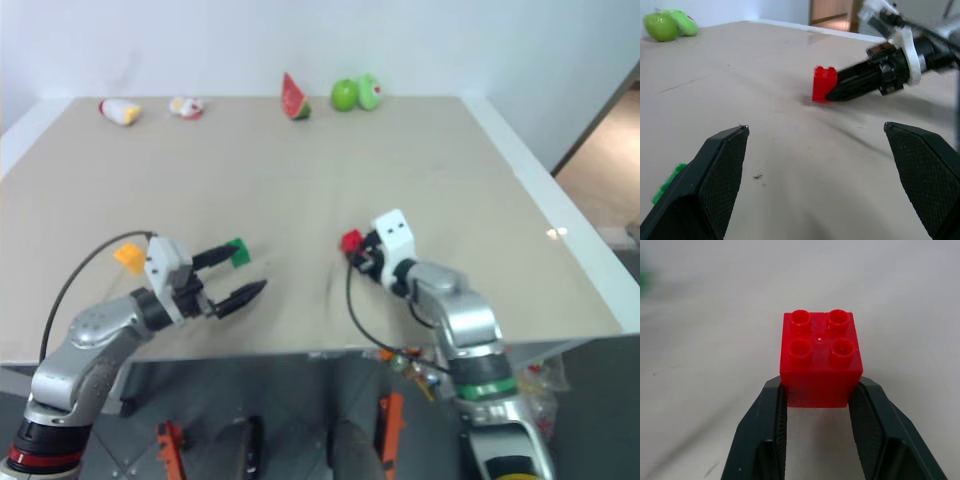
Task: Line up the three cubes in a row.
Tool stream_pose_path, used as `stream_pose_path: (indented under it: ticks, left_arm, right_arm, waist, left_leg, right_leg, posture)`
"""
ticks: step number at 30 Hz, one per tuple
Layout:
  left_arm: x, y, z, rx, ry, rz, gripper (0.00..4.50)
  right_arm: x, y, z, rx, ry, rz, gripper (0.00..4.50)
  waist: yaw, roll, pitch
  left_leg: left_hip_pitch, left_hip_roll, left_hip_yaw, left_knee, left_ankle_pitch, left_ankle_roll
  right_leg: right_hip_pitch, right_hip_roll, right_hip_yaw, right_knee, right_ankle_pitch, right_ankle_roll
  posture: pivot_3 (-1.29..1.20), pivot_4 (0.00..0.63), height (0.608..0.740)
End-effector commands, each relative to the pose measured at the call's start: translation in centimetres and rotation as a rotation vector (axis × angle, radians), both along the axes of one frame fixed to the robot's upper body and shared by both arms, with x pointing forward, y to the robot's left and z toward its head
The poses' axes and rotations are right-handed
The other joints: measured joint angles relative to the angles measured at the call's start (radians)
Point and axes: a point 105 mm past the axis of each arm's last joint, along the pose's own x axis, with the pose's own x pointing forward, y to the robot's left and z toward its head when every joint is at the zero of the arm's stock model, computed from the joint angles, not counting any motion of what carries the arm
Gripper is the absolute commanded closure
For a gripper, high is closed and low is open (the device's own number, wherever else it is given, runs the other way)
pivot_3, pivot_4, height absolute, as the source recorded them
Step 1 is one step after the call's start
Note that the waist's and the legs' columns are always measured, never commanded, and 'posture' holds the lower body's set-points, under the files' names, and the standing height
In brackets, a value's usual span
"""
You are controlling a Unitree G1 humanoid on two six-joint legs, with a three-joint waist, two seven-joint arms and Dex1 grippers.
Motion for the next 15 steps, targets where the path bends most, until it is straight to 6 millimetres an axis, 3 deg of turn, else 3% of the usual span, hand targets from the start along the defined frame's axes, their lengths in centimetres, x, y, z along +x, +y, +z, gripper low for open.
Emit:
stream_pose_path:
  ticks: [1, 4, 7, 15]
  left_arm:
    - [-1.1, -0.1, 0.6, 0.047, -0.021, -0.100, 0.00]
    - [-1.2, 0.5, 0.7, 0.060, -0.012, -0.116, 0.00]
    - [-1.0, 1.2, 0.8, 0.060, -0.007, -0.109, 0.00]
    - [-2.4, 3.3, -0.5, 0.101, 0.035, -0.058, 0.00]
  right_arm:
    - [-3.0, -0.1, 0.7, -0.055, 0.000, 0.336, 3.30]
    - [-3.3, -1.2, 0.4, -0.077, 0.059, 0.441, 3.30]
    - [-2.1, -1.6, 0.1, -0.117, 0.050, 0.469, 3.30]
    - [-2.4, 0.9, -1.5, -0.173, 0.072, 0.703, 3.30]
  waist:
    - [0.000, 0.000, 0.000]
    - [-0.005, 0.000, 0.000]
    - [-0.015, 0.000, 0.000]
    - [-0.025, 0.000, 0.000]
  left_leg:
    - [0.000, 0.000, 0.000, 0.000, 0.000, 0.000]
    - [0.001, 0.000, 0.001, 0.000, 0.000, 0.000]
    - [0.004, 0.001, 0.001, 0.000, 0.000, 0.000]
    - [0.004, 0.001, 0.001, 0.000, 0.000, 0.000]
  right_leg:
    - [0.000, 0.000, 0.000, 0.000, 0.000, 0.000]
    - [0.000, 0.000, 0.000, 0.000, 0.000, 0.000]
    - [0.000, 0.001, 0.000, 0.000, 0.001, -0.003]
    - [-0.001, 0.001, 0.001, 0.001, 0.001, -0.003]
  posture:
    - [0.00, 0.150, 0.740]
    - [0.00, 0.150, 0.740]
    - [0.00, 0.150, 0.740]
    - [0.00, 0.150, 0.740]
